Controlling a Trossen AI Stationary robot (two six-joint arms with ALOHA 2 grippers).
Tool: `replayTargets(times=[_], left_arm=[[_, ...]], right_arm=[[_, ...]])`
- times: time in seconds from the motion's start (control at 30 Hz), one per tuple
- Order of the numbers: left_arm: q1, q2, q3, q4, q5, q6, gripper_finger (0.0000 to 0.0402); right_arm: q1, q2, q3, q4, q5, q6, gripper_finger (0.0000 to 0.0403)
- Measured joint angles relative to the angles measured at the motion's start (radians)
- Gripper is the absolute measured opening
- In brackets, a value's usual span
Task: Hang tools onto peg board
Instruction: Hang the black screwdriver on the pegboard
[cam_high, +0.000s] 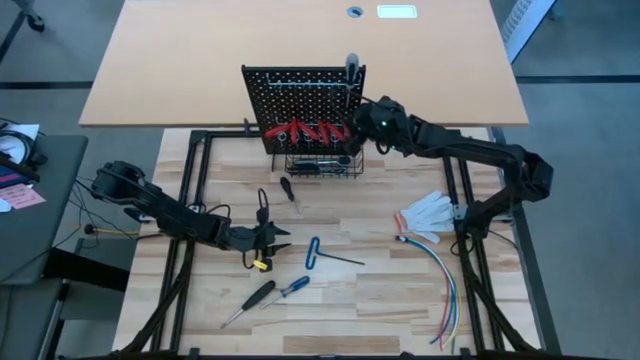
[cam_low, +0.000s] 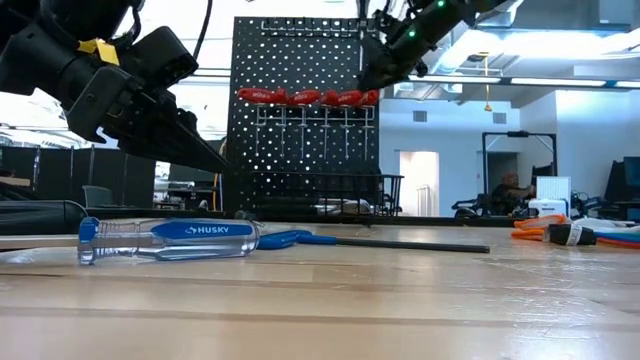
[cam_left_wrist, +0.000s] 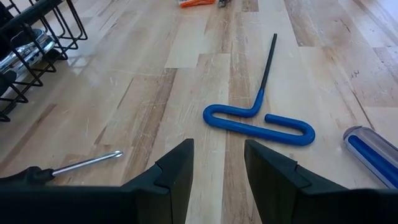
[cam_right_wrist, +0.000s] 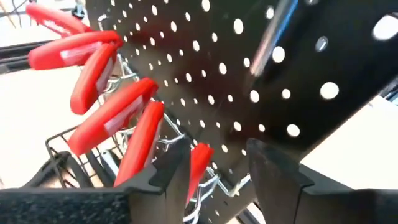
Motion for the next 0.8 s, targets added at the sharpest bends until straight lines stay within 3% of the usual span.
replayTargets(times=[0.43,0.57,0.8], left_arm=[[0.0,0.0,0.0,-0.005,0.001,-0.003,0.0138],[0.0,0.0,0.0,-0.014,0.001,-0.004,0.0138],[0.0,0.0,0.0,0.002,0.001,-0.005,0.0138]], right_arm=[[0.107,-0.153,-0.021,-0.233,0.004,-0.037,0.0154],[0.213,-0.211,-0.134,-0.233,0.016,-0.014,0.0148],[0.37,-0.209,-0.426,-0.047,0.006,0.21,0.0134]])
